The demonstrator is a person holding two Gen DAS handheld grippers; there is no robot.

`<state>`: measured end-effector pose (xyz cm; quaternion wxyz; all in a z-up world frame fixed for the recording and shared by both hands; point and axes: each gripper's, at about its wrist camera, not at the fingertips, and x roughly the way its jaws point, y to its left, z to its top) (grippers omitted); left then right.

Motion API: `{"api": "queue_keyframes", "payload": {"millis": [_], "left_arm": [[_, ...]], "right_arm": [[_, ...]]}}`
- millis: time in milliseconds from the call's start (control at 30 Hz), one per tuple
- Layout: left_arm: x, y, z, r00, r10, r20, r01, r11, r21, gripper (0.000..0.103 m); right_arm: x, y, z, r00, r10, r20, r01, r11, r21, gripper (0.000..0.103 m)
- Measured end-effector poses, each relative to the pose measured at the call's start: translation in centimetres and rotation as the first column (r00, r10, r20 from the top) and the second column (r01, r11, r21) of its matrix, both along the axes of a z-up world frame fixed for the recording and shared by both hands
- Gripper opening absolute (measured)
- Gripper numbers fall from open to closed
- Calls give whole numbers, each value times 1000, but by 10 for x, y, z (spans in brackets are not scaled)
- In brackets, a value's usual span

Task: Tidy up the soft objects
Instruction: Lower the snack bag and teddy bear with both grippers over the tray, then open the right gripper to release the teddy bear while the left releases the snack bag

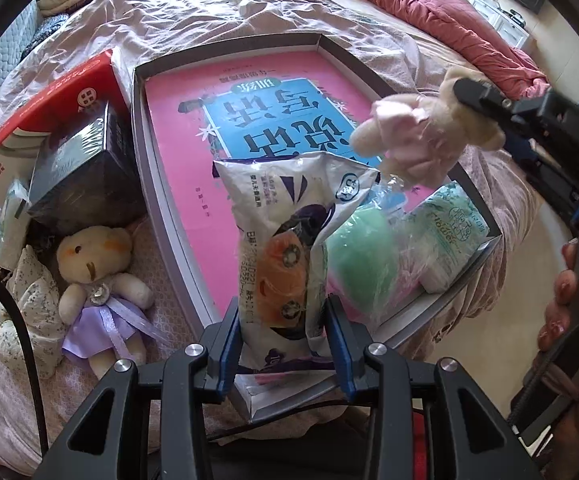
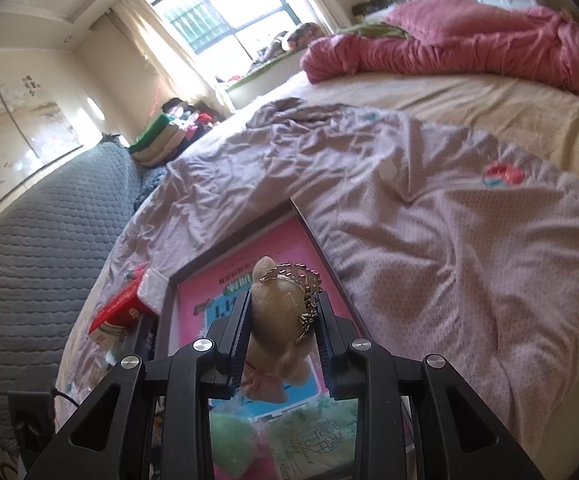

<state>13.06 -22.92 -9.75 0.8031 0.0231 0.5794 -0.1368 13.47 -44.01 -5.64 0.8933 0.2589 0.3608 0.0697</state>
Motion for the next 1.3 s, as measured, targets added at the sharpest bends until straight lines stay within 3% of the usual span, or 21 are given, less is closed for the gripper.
{"api": "queue_keyframes", "payload": {"millis": [233,600,1300], "left_arm": [[1,0,4,1000,-3,-16,3,1000,7,40],[3,3,0,999,15,-30,-15,1000,-10,40],[4,6,1,999,19,-42,-20,999,-30,41]], "right_arm": [[6,8,-19,997,41,-58,-42,999,-10,32],[7,17,-24,995,56,-84,-69,985,-157,35],[1,6,-31,992,27,-127,-45,989,-138,41]]}}
